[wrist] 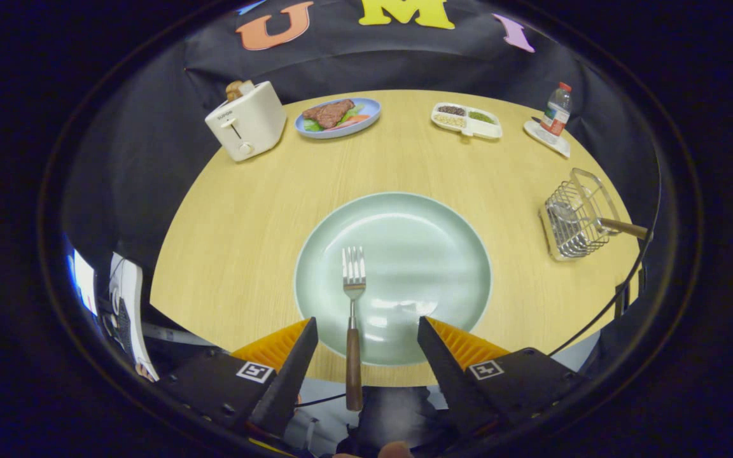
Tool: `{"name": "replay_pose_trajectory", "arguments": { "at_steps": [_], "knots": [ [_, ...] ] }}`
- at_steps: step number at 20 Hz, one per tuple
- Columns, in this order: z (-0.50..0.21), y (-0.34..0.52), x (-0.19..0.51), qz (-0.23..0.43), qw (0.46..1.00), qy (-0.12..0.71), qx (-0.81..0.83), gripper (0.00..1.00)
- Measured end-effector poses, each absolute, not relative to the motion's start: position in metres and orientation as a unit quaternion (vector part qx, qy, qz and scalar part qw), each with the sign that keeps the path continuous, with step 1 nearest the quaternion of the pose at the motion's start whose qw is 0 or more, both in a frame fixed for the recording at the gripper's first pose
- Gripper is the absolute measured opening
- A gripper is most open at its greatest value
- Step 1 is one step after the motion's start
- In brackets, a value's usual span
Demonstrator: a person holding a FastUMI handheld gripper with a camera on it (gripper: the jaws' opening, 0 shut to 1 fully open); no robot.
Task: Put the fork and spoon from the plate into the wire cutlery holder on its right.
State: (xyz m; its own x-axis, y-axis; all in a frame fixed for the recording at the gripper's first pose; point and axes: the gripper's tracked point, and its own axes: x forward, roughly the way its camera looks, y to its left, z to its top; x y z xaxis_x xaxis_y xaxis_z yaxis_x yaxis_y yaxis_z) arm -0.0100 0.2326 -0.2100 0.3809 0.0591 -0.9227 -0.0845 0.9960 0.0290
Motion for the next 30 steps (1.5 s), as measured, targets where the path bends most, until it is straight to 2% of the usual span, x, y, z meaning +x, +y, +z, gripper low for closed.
{"name": "replay_pose_trajectory", "arguments": {
  "at_steps": [3, 8, 10, 14, 16, 18, 19, 24, 30],
  "knots": [
    [-0.216, 0.236, -0.011, 0.043, 0.827, 0.561, -0.018, 0.85],
    [-0.230, 0.230, -0.009, 0.026, 0.815, 0.578, 0.000, 0.62],
    [-0.234, 0.227, -0.009, 0.016, 0.810, 0.586, 0.013, 0.37],
    [-0.240, 0.225, -0.016, 0.024, 0.797, 0.603, -0.005, 0.39],
    [-0.239, 0.223, -0.017, 0.017, 0.795, 0.606, -0.009, 0.11],
    [-0.240, 0.224, -0.009, 0.019, 0.798, 0.603, -0.012, 0.11],
    [-0.243, 0.225, -0.013, 0.023, 0.798, 0.602, -0.009, 0.01],
    [-0.228, 0.225, -0.014, 0.044, 0.799, 0.599, 0.002, 0.01],
    [-0.153, 0.191, -0.003, 0.051, 0.826, 0.561, 0.006, 0.01]
  ]
}}
